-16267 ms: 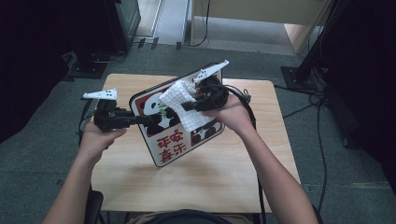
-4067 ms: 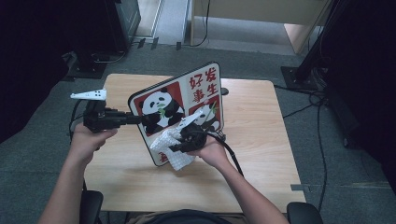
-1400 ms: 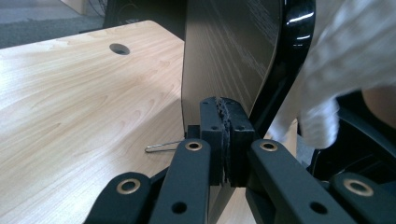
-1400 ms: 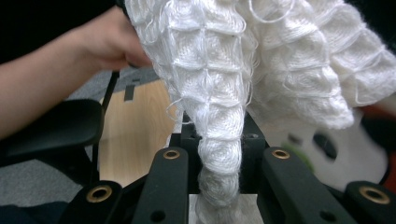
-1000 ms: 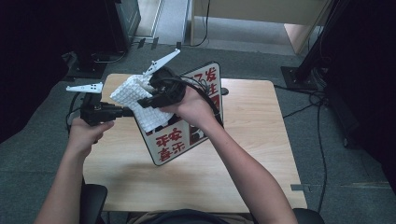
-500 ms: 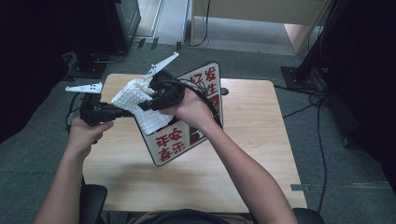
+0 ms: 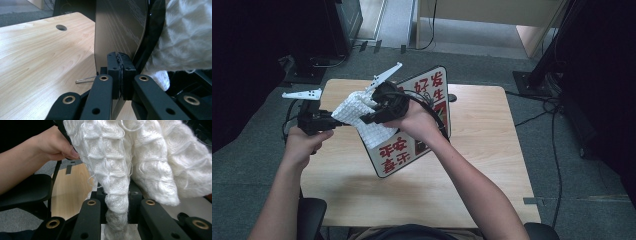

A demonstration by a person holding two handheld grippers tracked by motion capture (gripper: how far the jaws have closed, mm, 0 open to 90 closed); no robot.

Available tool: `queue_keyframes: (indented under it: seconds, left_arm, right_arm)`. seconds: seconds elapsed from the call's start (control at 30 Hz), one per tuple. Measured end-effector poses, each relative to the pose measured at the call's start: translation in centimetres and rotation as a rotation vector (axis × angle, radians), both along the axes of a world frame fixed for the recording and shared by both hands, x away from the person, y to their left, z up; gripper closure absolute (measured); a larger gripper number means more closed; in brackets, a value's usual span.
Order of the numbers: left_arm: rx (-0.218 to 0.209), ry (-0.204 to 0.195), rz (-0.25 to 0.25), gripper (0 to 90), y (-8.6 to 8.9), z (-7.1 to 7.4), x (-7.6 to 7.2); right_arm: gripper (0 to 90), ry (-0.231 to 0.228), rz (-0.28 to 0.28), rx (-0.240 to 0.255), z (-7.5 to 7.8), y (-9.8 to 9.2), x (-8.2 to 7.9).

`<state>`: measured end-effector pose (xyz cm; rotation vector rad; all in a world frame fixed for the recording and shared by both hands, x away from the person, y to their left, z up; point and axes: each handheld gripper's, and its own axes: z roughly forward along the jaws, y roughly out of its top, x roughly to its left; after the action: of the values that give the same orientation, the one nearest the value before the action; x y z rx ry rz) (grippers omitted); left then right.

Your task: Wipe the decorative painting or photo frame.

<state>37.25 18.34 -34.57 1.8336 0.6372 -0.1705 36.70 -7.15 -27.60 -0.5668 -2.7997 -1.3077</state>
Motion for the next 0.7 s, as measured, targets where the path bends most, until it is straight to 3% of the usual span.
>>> queue_keyframes:
  seconds: [0.7]
  left_arm:
    - [0.006,-0.003,0.007,88.8,0.1,-0.1,-0.1]
  right_arm:
    - [78.1,0.015,0.027,-0.004,-2.4,-0.1,-0.4]
